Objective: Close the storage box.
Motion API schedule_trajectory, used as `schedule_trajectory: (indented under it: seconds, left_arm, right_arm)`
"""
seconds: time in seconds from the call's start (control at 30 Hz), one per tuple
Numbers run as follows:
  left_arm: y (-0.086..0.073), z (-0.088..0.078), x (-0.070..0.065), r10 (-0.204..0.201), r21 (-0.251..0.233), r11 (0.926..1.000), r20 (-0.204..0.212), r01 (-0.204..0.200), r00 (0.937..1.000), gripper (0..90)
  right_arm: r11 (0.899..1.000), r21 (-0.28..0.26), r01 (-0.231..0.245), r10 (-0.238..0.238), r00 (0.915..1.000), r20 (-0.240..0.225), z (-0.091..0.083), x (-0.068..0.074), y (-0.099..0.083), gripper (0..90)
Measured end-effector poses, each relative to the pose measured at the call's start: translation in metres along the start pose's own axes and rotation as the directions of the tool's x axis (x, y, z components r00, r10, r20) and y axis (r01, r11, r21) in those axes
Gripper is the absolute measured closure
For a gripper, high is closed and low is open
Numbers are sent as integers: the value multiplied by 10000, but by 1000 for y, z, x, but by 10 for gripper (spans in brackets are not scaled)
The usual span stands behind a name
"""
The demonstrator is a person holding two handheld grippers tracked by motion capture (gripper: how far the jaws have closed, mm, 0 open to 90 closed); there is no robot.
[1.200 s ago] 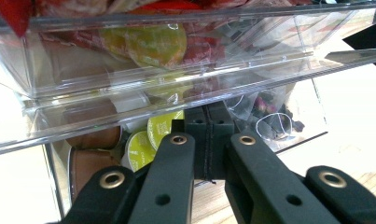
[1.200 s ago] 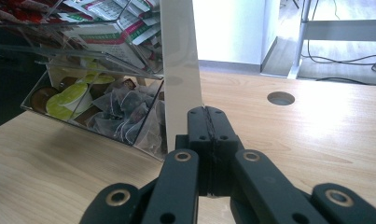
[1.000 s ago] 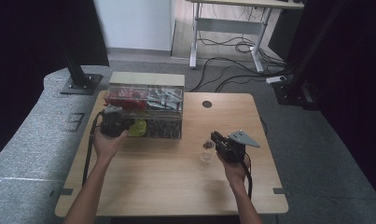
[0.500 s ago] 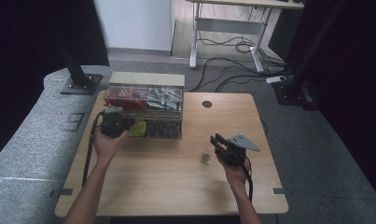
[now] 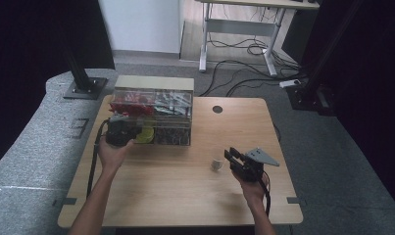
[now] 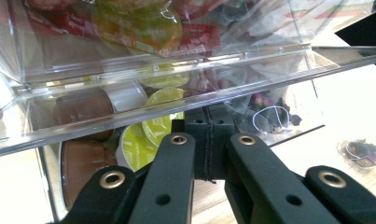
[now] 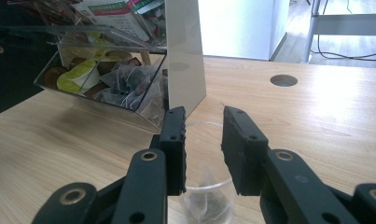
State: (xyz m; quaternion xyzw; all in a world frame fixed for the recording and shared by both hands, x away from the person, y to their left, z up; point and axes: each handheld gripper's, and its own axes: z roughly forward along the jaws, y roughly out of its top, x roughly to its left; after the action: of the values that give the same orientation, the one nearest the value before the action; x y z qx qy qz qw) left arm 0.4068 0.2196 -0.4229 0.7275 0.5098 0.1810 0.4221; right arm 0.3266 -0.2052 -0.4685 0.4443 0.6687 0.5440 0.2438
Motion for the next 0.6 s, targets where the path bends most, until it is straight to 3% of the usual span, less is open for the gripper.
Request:
schedule_trajectory:
  seconds: [0.6]
  left_arm:
    - [-14,1,0,-146,147,9998,83,145,9999,900]
  right_arm:
    - [9996,270,-42,41,10000,22,-6,-6,-12,680]
